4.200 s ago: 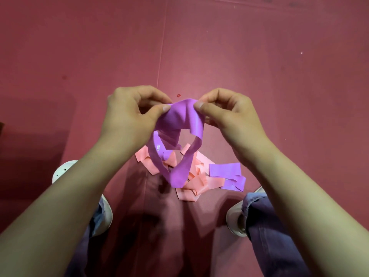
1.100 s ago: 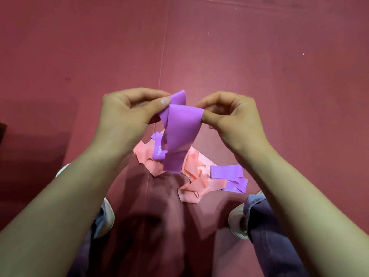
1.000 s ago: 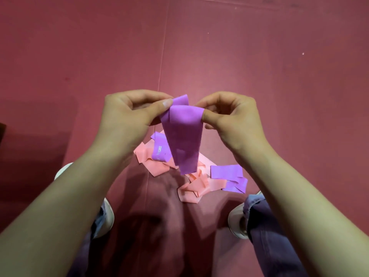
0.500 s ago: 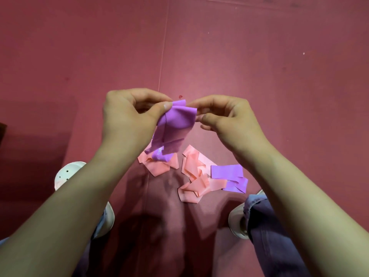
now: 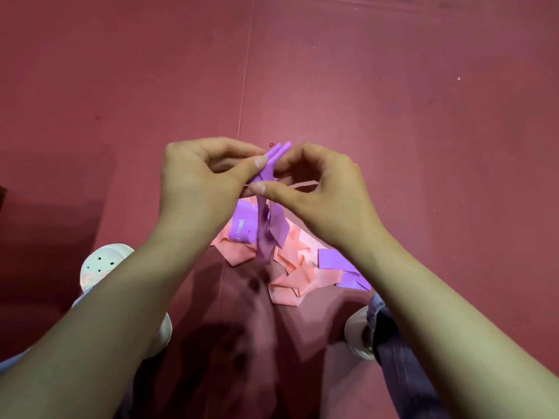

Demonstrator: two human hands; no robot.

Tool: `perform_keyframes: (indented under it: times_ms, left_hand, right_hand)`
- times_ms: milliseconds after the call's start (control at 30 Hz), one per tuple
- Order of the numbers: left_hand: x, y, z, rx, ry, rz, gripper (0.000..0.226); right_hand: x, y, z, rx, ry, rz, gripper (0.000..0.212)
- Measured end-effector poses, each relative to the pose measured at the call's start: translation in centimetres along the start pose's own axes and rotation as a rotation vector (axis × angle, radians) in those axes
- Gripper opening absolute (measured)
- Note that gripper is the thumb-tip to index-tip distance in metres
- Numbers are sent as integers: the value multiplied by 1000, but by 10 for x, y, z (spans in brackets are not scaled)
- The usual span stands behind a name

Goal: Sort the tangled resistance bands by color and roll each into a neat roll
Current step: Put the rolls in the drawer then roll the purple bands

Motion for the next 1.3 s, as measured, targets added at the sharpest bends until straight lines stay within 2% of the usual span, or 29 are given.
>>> perform_keyframes:
  times_ms: [100,200,400,533,667,767,967,1300]
  left_hand:
    - [-7,1,-1,25,80,-69,11]
    - [-4,-1,-1,24,68,-66,12]
    - [34,-12,-2,3,-34,169,20]
    - [46,-16,-9,47,11,219,24]
    - [40,-15,-6,12,-55,192,24]
    - [30,-14,-3,-7,-72,122,23]
    - [2,-7,0,-15,-6,-107,14]
    - [-12,-1,7,-32,81,-221,8]
  right_hand:
    - [5,-1,-2,29,-22,43,21]
    - [11,-4,-1,31,-24,73,14]
    - [28,-9,3,-10,-126,164,25]
    - [20,-7,2,-24,-198,70,26]
    - [6,-6,-5,6,-171,-52,21]
    - [2,-5,-6,19,-137,-74,22]
    - [7,-6,-8,49,-93,-14,21]
    - [16,-7,-3,20,-85,72,23]
Point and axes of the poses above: each hand's wrist, its own y-axis away from the middle knuckle, its own x-axis out of the back of the hand, z = x × y, the point moved 9 cm from there along -y, towards the middle knuckle, and after that the axes turned 12 degrees about -y, right-handed, at the moved point
